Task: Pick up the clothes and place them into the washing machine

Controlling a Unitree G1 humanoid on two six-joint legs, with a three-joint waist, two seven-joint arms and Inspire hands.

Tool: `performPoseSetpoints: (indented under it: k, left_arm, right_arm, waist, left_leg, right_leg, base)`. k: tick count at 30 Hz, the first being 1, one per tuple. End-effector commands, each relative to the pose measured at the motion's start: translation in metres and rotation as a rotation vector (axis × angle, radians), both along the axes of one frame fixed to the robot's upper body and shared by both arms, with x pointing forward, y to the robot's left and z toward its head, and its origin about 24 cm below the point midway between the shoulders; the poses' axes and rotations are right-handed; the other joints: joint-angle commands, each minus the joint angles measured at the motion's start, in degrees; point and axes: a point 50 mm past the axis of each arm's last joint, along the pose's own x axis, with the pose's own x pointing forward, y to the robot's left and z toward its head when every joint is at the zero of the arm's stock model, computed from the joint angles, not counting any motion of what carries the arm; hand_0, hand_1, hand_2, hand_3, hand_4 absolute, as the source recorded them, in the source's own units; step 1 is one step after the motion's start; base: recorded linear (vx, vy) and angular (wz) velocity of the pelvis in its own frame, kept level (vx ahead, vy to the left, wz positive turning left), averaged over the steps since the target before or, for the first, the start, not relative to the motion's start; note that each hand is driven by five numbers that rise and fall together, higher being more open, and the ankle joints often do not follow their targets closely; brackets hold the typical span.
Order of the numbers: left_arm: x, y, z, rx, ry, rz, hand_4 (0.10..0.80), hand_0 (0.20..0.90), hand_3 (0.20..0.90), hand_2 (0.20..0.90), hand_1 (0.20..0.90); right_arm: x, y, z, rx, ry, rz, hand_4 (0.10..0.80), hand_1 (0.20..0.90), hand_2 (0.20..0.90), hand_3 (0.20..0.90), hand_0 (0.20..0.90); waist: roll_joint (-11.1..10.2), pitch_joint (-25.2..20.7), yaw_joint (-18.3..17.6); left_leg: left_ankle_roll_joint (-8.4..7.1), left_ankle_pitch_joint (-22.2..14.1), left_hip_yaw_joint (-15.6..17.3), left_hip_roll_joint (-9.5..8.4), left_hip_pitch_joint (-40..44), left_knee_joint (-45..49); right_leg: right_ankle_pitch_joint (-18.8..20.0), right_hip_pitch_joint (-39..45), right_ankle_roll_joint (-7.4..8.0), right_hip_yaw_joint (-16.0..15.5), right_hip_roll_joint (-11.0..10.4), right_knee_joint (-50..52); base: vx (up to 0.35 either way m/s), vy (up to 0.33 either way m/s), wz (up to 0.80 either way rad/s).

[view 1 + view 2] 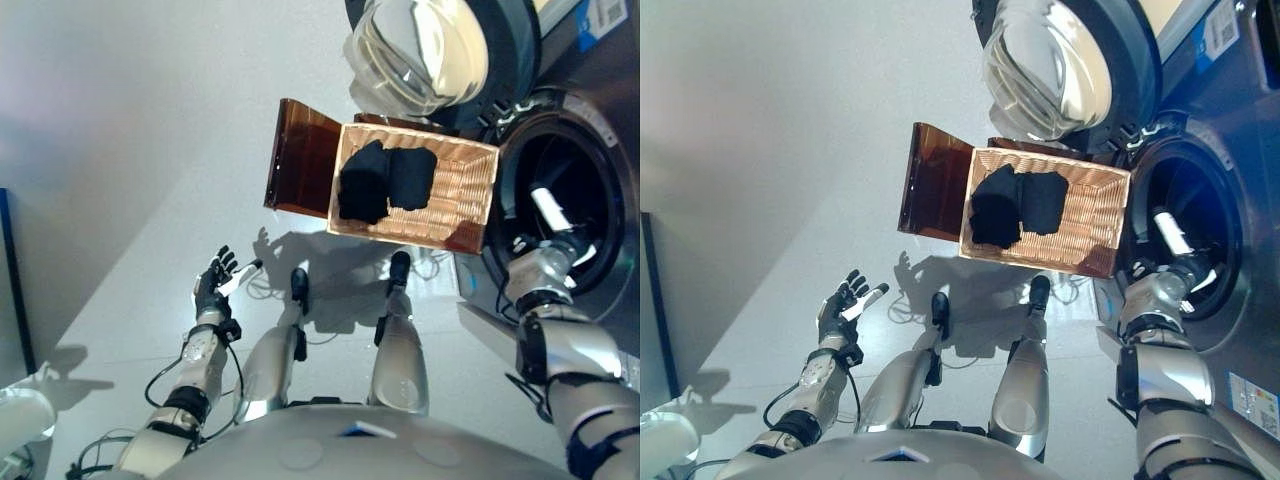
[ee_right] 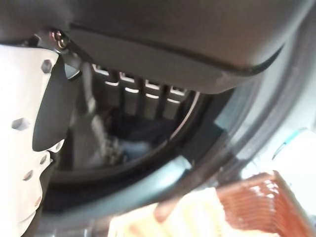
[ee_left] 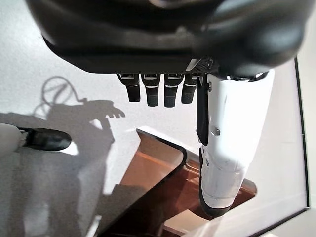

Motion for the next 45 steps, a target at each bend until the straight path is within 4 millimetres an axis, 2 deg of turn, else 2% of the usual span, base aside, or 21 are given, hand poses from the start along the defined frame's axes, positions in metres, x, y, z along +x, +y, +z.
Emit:
performPoseSetpoints:
  k: [1, 4, 5, 7, 11, 13, 21, 24, 29, 36, 45]
  left_arm:
    - [-0.010, 0.033, 0.005, 0.108, -0.024, 0.062, 0.800, 0.900, 0.900, 0.900, 0.900]
    - [-0.011, 0.037, 0.005, 0.122, -0.015, 0.079, 0.800, 0.900, 0.900, 0.900, 0.900]
    - [-0.012, 0.038, 0.005, 0.123, -0.014, 0.080, 0.800, 0.900, 0.900, 0.900, 0.900]
    - [-0.012, 0.038, 0.005, 0.138, -0.010, 0.081, 0.800, 0.900, 0.900, 0.900, 0.900]
    - [-0.009, 0.038, 0.006, 0.157, -0.013, 0.081, 0.800, 0.900, 0.900, 0.900, 0.900]
    - [-0.007, 0.036, 0.007, 0.157, -0.019, 0.073, 0.800, 0.900, 0.900, 0.900, 0.900]
    - [-0.007, 0.037, 0.016, 0.174, -0.062, 0.021, 0.800, 0.900, 0.900, 0.900, 0.900]
    - [-0.008, 0.039, 0.018, 0.177, -0.067, 0.018, 0.800, 0.900, 0.900, 0.900, 0.900]
    - [-0.007, 0.035, 0.018, 0.173, -0.071, -0.002, 0.800, 0.900, 0.900, 0.900, 0.900]
    - [-0.001, 0.029, 0.023, 0.177, -0.099, -0.031, 0.800, 0.900, 0.900, 0.900, 0.900]
    - [0.006, 0.026, 0.033, 0.174, -0.157, -0.032, 0.800, 0.900, 0.900, 0.900, 0.900]
  right_arm:
    - [0.012, 0.005, 0.018, -0.154, -0.034, 0.122, 0.800, 0.900, 0.900, 0.900, 0.900]
    - [0.017, 0.025, 0.012, -0.243, 0.017, 0.267, 0.800, 0.900, 0.900, 0.900, 0.900]
    - [0.017, 0.026, 0.012, -0.244, 0.018, 0.267, 0.800, 0.900, 0.900, 0.900, 0.900]
    - [0.016, 0.034, 0.003, -0.355, 0.145, 0.357, 0.800, 0.900, 0.900, 0.900, 0.900]
    - [0.022, 0.049, -0.005, -0.392, 0.220, 0.437, 0.800, 0.900, 0.900, 0.900, 0.900]
    - [0.023, 0.051, -0.007, -0.403, 0.251, 0.458, 0.800, 0.900, 0.900, 0.900, 0.900]
    - [0.041, 0.025, 0.025, -0.402, 0.297, 0.307, 0.800, 0.900, 0.900, 0.900, 0.900]
    - [0.048, 0.022, 0.040, -0.421, 0.258, 0.293, 0.800, 0.900, 0.900, 0.900, 0.900]
    - [0.056, 0.023, 0.051, -0.427, 0.225, 0.284, 0.800, 0.900, 0.900, 0.900, 0.900]
    - [0.056, 0.024, 0.050, -0.468, 0.303, 0.278, 0.800, 0.900, 0.900, 0.900, 0.900]
    - [0.057, 0.028, 0.048, -0.453, 0.301, 0.271, 0.800, 0.900, 0.900, 0.900, 0.900]
  waist:
    - [-0.18, -2.60, 1.48]
    - [-0.80, -2.84, 1.40]
    - [-0.80, -2.84, 1.35]
    - [-1.08, -2.79, 1.56]
    - [-1.00, -2.57, 1.97]
    - [-0.90, -2.45, 2.24]
    - [1.51, -2.11, 5.43]
    - [1.94, -1.71, 6.04]
    - [2.42, -0.92, 6.61]
    - [2.99, -0.07, 7.43]
    - [3.30, 1.51, 8.40]
  left_leg:
    - [-6.03, -0.34, -1.75, 2.98, -1.45, -0.47]
    - [-6.04, -0.32, -1.93, 3.11, -1.11, -0.47]
    - [-6.04, -0.33, -1.94, 3.12, -1.08, -0.47]
    - [-6.00, -0.16, -2.16, 3.18, -0.91, -0.47]
    - [-5.91, 0.14, -2.55, 2.98, -1.27, -0.47]
    - [-5.89, 0.22, -2.77, 2.85, -1.48, -0.47]
    - [-5.77, 0.96, -3.09, 2.44, -3.28, -0.47]
    - [-5.81, 1.15, -3.21, 2.33, -4.03, -0.47]
    - [-5.75, 1.43, -3.54, 2.10, -5.00, -0.47]
    - [-5.67, 1.83, -4.03, 1.76, -6.15, -0.47]
    - [-5.57, 2.42, -5.15, 1.35, -8.25, -0.47]
  right_leg:
    - [-2.97, 0.51, 1.70, -0.48, -0.61, 2.35]
    - [-3.09, 1.06, 1.69, -0.57, -0.45, 2.34]
    - [-3.10, 1.10, 1.69, -0.58, -0.45, 2.33]
    - [-3.09, 1.42, 1.71, -0.89, -0.45, 2.38]
    - [-3.04, 1.25, 1.63, -1.19, -0.51, 2.53]
    - [-2.92, 1.11, 1.60, -1.24, -0.54, 2.49]
    - [-2.55, -0.25, 1.58, -1.46, -0.92, 2.47]
    - [-2.38, -0.85, 1.59, -1.52, -1.02, 2.45]
    - [-1.93, -1.47, 1.70, -2.00, -1.11, 2.07]
    - [-1.62, -2.03, 1.80, -2.31, -1.50, 1.96]
    - [-1.18, -3.00, 2.05, -3.08, -2.05, 1.76]
  base:
    - [0.011, -0.012, -0.06]
    - [0.000, 0.000, 0.00]
    - [0.000, 0.000, 0.00]
    - [-0.009, -0.027, 0.04]
    - [-0.019, -0.014, 0.10]
    - [-0.035, -0.015, 0.03]
    - [-0.017, 0.002, 0.02]
    - [-0.023, 0.009, 0.07]
    - [-0.013, 0.004, 0.10]
    - [-0.001, 0.012, 0.06]
    - [-0.005, 0.003, 0.05]
